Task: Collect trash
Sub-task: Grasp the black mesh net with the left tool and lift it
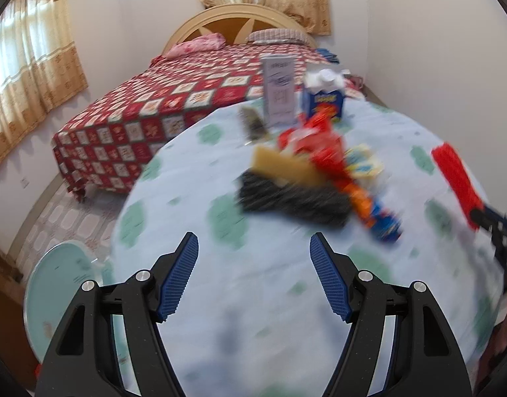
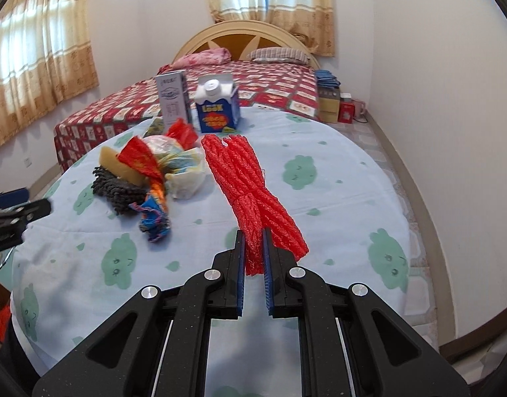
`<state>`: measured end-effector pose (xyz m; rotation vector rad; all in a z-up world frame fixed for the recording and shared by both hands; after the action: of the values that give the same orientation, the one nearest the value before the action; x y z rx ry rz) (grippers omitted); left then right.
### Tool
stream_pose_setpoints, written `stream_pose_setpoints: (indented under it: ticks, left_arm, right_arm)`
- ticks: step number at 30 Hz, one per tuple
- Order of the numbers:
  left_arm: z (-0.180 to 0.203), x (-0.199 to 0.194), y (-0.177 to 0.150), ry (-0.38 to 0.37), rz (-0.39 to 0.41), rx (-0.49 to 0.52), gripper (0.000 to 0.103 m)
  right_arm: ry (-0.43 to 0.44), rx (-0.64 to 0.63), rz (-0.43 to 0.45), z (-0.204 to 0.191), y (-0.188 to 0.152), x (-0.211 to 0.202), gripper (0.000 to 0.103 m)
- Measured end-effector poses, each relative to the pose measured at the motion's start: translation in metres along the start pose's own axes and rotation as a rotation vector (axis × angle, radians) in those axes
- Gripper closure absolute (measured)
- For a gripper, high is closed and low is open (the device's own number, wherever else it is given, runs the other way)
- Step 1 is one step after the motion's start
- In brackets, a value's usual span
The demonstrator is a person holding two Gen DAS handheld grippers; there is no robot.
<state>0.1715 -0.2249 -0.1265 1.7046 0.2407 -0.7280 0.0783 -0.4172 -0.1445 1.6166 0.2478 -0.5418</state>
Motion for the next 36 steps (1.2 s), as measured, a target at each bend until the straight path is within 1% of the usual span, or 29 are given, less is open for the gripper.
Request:
stream_pose_setpoints:
  ticks: [4, 6, 8, 11, 15, 16, 20, 21, 23, 25, 27, 30, 31, 33, 36]
  left_arm:
    - [0.032, 0.022, 0.012, -0.026, -0.016, -0.008, 0.033]
    - [0.042, 0.035, 0.013, -0.021, -0.03, -0.005, 0.032]
    - [0.048, 0.048, 0.012, -0.005, -0.05, 0.002, 0.032]
    - [0.042, 0.058, 0.006, 0.015, -0.082, 0.005, 0.032]
    - [0.018, 0.057, -0.006, 0.057, -0.1, 0.044, 0.032]
    - [0.006, 0.055, -0.01, 0.079, -0.105, 0.063, 0.032]
    - [-0.04, 0.042, -0.02, 0.15, -0.122, 0.074, 0.032]
    - [-0.056, 0.036, -0.021, 0.18, -0.119, 0.073, 0.031]
    - [-0.078, 0.028, -0.021, 0.213, -0.115, 0.05, 0.03]
    - [-0.092, 0.021, -0.02, 0.232, -0.108, 0.015, 0.03]
    - [-0.094, 0.015, -0.017, 0.22, -0.095, -0.019, 0.03]
    - [-0.079, 0.014, -0.01, 0.179, -0.068, -0.037, 0.029]
    - [-0.07, 0.016, -0.009, 0.154, -0.067, -0.04, 0.029]
    - [-0.054, 0.023, -0.008, 0.133, -0.074, -0.038, 0.029]
    - [-0.039, 0.035, -0.01, 0.115, -0.09, -0.054, 0.029]
  right_arm:
    - [0.004, 0.016, 0.011, 0.007, -0.001, -0.003, 0.092]
    - [0.007, 0.022, 0.014, 0.008, -0.001, -0.003, 0.092]
    - [0.014, 0.027, 0.019, 0.008, -0.002, -0.005, 0.092]
    - [0.024, 0.027, 0.023, 0.005, -0.002, -0.006, 0.092]
    - [0.039, 0.037, 0.029, 0.004, -0.004, -0.005, 0.092]
    - [0.041, 0.039, 0.029, 0.003, -0.004, -0.004, 0.092]
    - [0.056, 0.046, 0.027, -0.002, -0.008, -0.003, 0.092]
    - [0.059, 0.045, 0.027, -0.004, -0.008, -0.002, 0.092]
    - [0.053, 0.034, 0.029, -0.006, -0.008, -0.003, 0.092]
    - [0.043, 0.028, 0.029, -0.007, -0.007, -0.002, 0.092]
    - [0.037, 0.028, 0.029, -0.006, -0.006, -0.002, 0.092]
    - [0.034, 0.032, 0.031, -0.005, -0.007, -0.004, 0.092]
    - [0.033, 0.033, 0.031, -0.005, -0.006, -0.004, 0.092]
    - [0.031, 0.035, 0.034, -0.004, -0.006, -0.005, 0.092]
    - [0.038, 0.038, 0.037, -0.003, -0.004, -0.004, 0.092]
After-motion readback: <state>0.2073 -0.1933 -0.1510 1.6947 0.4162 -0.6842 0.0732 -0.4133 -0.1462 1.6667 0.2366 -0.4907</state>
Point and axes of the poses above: each gripper's, at about its wrist camera, not at the fingertips, and x roughly the way its jaws point, z to its right, y to its top, the point moved 6 cm from there along x, roughly the way its jaws point, and after that the axes turned 8 degrees about z, right-handed, at the moved point
